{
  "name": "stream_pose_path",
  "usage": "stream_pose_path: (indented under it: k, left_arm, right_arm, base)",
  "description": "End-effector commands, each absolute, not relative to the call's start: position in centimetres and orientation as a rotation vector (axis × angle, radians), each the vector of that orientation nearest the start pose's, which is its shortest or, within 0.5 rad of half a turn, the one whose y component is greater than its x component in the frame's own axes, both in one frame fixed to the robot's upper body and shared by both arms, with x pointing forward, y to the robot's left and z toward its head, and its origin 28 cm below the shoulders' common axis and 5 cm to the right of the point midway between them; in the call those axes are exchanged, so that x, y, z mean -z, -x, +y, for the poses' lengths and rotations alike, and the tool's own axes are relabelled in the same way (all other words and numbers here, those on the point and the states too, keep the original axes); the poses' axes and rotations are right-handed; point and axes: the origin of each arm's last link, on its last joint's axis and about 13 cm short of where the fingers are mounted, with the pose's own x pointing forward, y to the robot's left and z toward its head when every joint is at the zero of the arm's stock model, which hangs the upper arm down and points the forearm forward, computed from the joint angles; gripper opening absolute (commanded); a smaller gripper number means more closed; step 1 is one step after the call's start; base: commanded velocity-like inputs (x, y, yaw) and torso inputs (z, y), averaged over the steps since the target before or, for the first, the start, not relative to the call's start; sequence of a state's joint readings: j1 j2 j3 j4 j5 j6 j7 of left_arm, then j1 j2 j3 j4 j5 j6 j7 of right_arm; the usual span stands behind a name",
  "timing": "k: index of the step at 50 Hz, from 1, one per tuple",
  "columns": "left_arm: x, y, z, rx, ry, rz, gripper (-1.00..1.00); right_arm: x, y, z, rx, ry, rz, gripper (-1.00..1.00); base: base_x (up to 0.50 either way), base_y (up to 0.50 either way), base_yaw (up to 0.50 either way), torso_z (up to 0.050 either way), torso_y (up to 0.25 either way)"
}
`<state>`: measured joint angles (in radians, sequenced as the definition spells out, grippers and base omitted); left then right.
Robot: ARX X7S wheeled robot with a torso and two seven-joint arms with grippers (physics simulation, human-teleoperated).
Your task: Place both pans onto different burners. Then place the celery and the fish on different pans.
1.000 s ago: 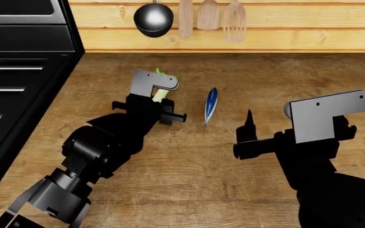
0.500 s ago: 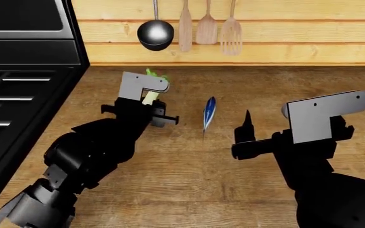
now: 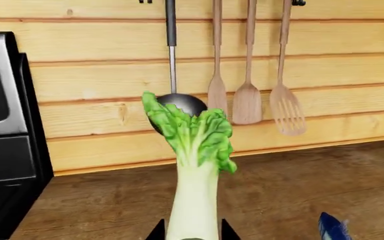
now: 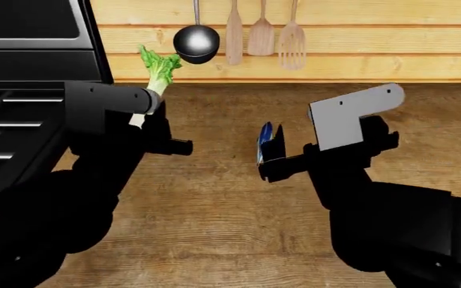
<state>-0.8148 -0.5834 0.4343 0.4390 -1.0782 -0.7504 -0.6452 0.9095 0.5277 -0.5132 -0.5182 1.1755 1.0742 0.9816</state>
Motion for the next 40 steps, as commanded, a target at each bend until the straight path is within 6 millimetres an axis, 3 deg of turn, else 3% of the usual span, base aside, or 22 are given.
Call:
stream_pose_path:
  k: [1, 12, 27, 40]
  left_arm:
    - [-23.5, -24.0, 22.3, 0.228, -0.026, -0.134, -1.00]
    - [-23.7, -23.7, 22.9, 0.204, -0.025, -0.144, -1.00]
    - [-23.7, -23.3, 23.3, 0.201, -0.007, -0.159, -1.00]
    - [-23.8, -23.0, 23.5, 0.201, 0.016, -0.170, -1.00]
  right_arm:
    - [-23.0, -27.4, -5.1, -0.056, 0.259, 0.102, 1.00]
    - [-21.2, -30.7, -2.8, -0.004, 0.198, 0.194, 1.00]
    - [-19.8, -30.5, 0.4, 0.012, 0.160, 0.248, 1.00]
    - [-18.5, -31.4, 0.1, 0.050, 0.114, 0.310, 1.00]
  base:
    - [0.00, 0.00, 0.00, 0.000, 0.000]
    - [0.00, 0.00, 0.00, 0.000, 0.000]
    - [0.00, 0.00, 0.00, 0.000, 0.000]
    - [0.00, 0.00, 0.00, 0.000, 0.000]
